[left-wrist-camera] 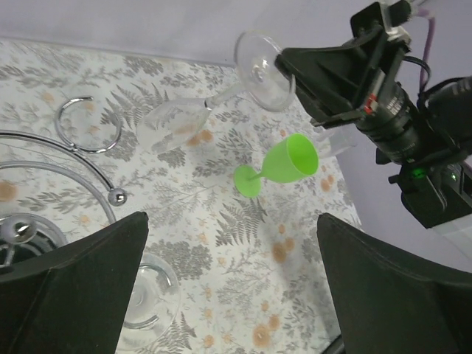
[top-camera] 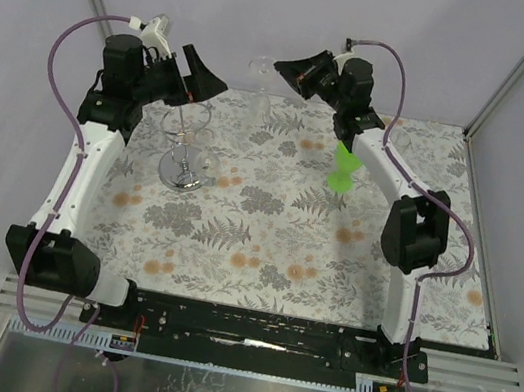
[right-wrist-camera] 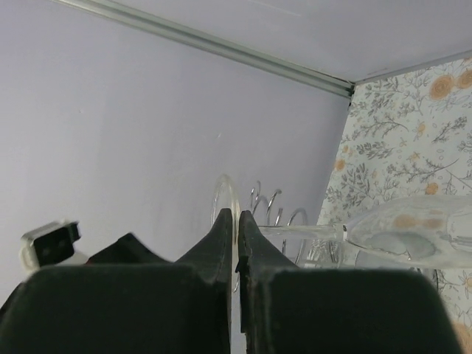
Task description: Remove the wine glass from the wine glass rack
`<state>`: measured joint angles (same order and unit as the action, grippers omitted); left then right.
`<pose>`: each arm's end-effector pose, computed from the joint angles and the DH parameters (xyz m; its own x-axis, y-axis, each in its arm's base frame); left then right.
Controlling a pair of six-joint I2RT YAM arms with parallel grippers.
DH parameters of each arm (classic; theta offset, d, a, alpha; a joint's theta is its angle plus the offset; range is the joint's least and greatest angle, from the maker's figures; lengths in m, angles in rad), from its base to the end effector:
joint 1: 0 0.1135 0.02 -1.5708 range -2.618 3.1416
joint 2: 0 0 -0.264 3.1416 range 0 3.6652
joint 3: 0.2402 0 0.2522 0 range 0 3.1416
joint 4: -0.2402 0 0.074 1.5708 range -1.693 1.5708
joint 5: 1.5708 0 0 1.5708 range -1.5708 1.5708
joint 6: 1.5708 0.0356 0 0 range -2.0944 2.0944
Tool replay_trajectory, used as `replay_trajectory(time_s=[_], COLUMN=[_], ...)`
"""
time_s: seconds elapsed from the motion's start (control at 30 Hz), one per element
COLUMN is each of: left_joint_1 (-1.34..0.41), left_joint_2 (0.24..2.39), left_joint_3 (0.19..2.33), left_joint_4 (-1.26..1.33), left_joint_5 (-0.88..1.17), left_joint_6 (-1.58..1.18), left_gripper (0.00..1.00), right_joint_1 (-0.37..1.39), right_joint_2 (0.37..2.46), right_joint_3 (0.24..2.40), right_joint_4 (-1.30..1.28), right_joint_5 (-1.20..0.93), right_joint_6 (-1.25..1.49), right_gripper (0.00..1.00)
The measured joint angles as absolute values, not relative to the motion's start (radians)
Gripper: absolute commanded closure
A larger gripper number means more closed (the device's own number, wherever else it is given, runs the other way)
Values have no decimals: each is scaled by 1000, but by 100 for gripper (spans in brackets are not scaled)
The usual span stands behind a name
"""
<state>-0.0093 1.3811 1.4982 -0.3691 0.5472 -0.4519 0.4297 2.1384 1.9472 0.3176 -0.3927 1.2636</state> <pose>0.3074 -0.0214 0.4349 -0.4478 -0.3688 -0.8146 0.3515 0.7650 -0.5396 0.4669 0.2290 0.3619 -0.6612 0.6657 -0.3460 -0.3300 0.1561 0.9310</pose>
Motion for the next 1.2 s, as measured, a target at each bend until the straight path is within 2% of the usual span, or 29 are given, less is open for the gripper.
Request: replay_trajectory(time_s=[0.47,0.97,1.2], left_joint_1=[-10,-142,-151], left_joint_2=[1475,1523,1538], left_joint_3=[1505,1420,1420], left_joint_4=[-220,-90,-46], left_joint_5=[743,836,850], left_joint_6=[-768,-942,-995], left_gripper=[4,3,15], right_joint_1=[429,429,430], right_joint_2=[1817,1663,1647], right_joint_3=[1551,1442,1404], right_joint_4=[342,324,323], right_joint_5=[-468,-485,-491], right_joint_6=[1192,1147,1146], right_gripper=[100,100,100])
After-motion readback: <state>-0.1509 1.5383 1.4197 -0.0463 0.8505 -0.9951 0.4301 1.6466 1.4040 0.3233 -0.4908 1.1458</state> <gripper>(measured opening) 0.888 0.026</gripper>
